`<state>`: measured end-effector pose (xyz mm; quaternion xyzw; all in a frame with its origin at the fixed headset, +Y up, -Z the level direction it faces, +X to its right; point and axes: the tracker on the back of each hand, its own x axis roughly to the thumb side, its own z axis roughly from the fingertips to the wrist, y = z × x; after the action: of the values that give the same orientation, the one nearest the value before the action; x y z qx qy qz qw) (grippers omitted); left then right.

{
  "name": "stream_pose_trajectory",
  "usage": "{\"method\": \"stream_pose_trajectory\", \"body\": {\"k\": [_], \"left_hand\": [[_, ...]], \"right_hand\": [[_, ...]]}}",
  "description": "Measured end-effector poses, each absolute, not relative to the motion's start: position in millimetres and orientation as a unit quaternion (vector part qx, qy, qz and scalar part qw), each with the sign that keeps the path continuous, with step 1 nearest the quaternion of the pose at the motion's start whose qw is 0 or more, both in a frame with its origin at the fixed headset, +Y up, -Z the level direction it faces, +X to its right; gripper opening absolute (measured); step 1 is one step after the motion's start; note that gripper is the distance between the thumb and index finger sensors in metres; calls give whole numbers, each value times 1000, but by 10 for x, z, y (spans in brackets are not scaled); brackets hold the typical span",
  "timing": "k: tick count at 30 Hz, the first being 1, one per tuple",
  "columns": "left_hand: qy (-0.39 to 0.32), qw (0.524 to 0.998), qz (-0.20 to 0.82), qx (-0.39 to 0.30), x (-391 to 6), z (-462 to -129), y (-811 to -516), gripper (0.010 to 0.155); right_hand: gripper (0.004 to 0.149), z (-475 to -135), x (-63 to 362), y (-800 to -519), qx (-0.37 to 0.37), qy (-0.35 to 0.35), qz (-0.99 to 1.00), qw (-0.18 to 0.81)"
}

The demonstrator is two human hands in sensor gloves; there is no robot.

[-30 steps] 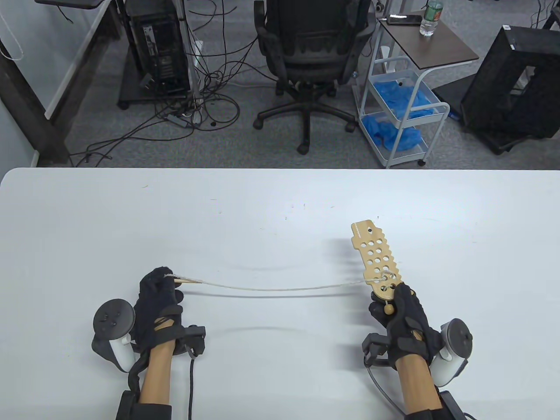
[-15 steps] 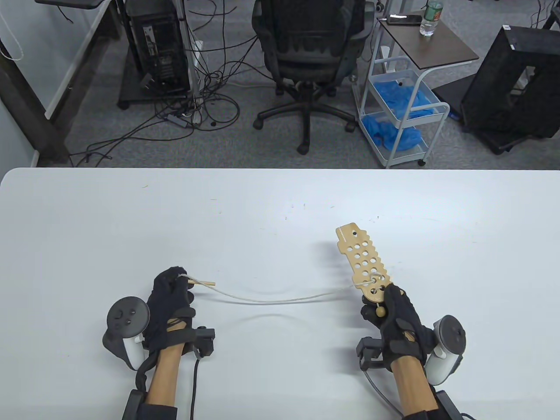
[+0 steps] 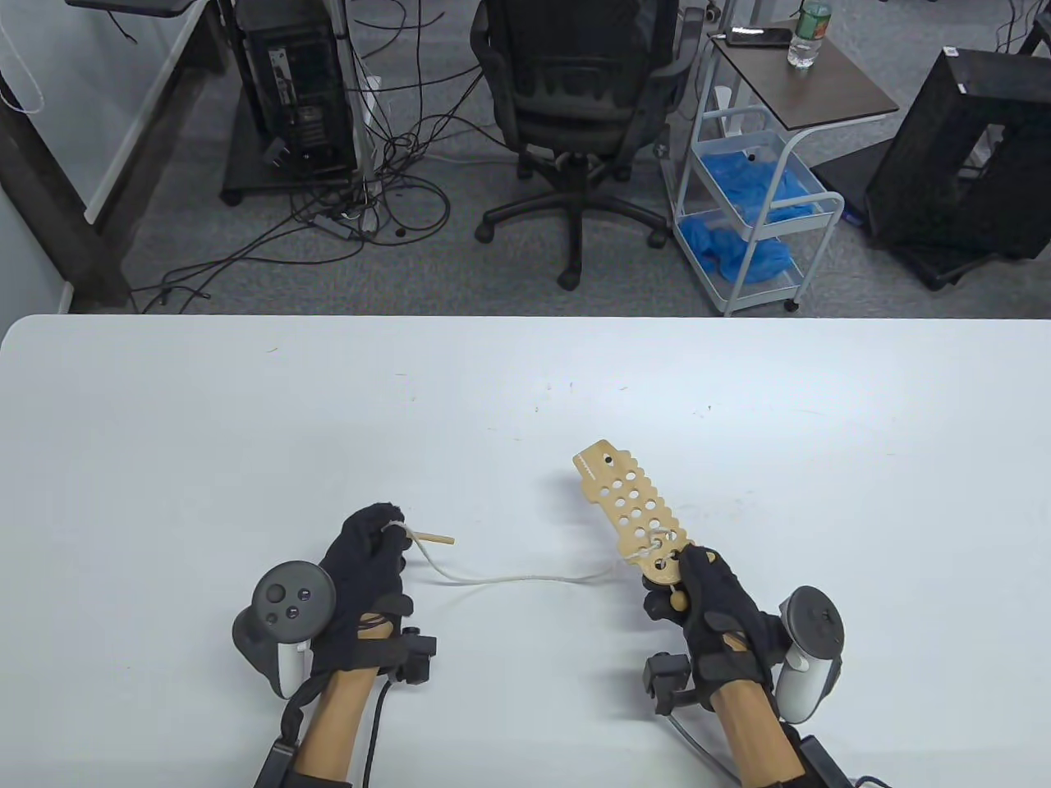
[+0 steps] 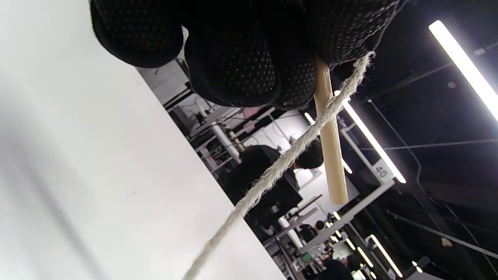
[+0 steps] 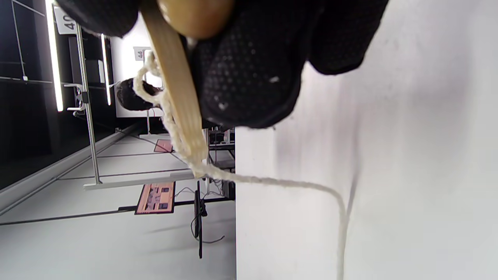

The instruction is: Remove rope from all holes on crocodile lacing toy

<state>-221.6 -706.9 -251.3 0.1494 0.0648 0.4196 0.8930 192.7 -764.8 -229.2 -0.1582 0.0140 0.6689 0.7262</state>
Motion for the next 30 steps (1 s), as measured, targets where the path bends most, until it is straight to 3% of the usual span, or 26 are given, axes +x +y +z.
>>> {"method": "stream_pose_trajectory", "body": {"k": [13, 23, 30], "left_hand": [[-56, 912, 370, 167, -1734, -2309, -6911, 40], [-129, 917, 325, 190, -1463, -2146, -6842, 41], [-166, 913, 310, 207, -1374, -2069, -6785, 41]], "right_hand": [[48, -2225, 1648, -7615, -98, 51, 697, 709], [47, -2187, 1559, -7495, -58, 11, 760, 647], [47, -2176, 1465, -7515, -39, 37, 766, 641]]}}
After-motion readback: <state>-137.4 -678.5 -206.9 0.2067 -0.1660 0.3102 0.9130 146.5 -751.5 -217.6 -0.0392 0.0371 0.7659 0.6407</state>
